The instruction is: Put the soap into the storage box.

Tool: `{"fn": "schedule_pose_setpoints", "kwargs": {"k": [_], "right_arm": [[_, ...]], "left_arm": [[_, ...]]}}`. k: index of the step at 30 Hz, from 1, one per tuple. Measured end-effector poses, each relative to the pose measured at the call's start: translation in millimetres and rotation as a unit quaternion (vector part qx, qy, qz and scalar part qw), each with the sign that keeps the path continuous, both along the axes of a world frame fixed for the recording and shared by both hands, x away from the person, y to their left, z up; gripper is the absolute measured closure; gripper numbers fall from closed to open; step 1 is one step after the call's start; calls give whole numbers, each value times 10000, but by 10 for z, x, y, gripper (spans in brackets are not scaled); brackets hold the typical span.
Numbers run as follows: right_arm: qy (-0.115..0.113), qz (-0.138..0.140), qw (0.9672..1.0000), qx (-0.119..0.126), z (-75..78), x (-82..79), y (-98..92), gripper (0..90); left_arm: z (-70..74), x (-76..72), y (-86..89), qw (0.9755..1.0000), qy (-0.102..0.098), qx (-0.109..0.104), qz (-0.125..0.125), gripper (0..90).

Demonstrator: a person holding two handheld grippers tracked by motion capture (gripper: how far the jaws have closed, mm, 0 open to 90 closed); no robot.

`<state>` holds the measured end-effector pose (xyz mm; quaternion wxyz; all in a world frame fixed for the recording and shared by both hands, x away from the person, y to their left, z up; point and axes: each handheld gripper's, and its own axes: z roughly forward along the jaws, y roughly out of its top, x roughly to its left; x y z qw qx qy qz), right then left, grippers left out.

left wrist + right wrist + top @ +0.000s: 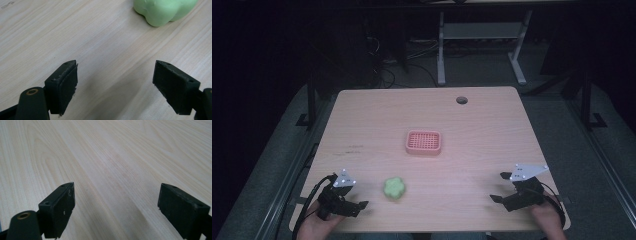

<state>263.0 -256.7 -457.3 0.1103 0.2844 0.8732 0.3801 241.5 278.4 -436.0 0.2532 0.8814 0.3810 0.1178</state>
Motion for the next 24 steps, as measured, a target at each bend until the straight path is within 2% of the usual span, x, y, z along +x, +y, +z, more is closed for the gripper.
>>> {"fn": "schedule_pose_setpoints", "kwargs": {"k": [8, 24], "right_arm": [[-14, 38, 10000, -22, 6, -13, 20, 138], [-43, 11, 10000, 26, 16, -14, -7, 138]], "left_arm": [[33, -31, -102, 9999, -57, 23, -155, 201], [53, -5, -257, 9995, 95, 44, -314, 199]]}}
